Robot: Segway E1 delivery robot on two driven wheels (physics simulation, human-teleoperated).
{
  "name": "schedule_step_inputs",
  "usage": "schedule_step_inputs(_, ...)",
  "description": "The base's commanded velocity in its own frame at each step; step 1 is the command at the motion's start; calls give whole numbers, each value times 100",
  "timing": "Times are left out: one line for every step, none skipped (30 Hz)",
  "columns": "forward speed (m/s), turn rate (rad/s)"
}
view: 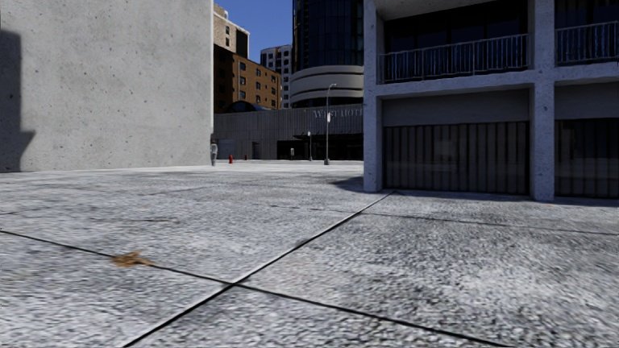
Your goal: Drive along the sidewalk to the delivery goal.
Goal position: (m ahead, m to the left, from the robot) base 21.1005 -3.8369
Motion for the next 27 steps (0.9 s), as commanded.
schedule_step_inputs(200, 0)
schedule_step_inputs(200, 0)
schedule_step_inputs(200, 0)
schedule_step_inputs(200, 0)
schedule_step_inputs(200, 0)
schedule_step_inputs(200, 0)
schedule_step_inputs(200, 0)
schedule_step_inputs(200, 0)
schedule_step_inputs(200, 0)
schedule_step_inputs(200, 32)
schedule_step_inputs(200, 54)
schedule_step_inputs(200, 54)
schedule_step_inputs(200, 99)
schedule_step_inputs(200, 120)
schedule_step_inputs(200, 120)
schedule_step_inputs(200, 120)
schedule_step_inputs(200, 120)
schedule_step_inputs(200, 31)
schedule_step_inputs(200, 12)
schedule_step_inputs(200, 4)
schedule_step_inputs(200, 0)
schedule_step_inputs(200, 0)
schedule_step_inputs(200, 0)
schedule_step_inputs(200, 0)
schedule_step_inputs(200, 0)
schedule_step_inputs(200, 0)
schedule_step_inputs(200, 0)
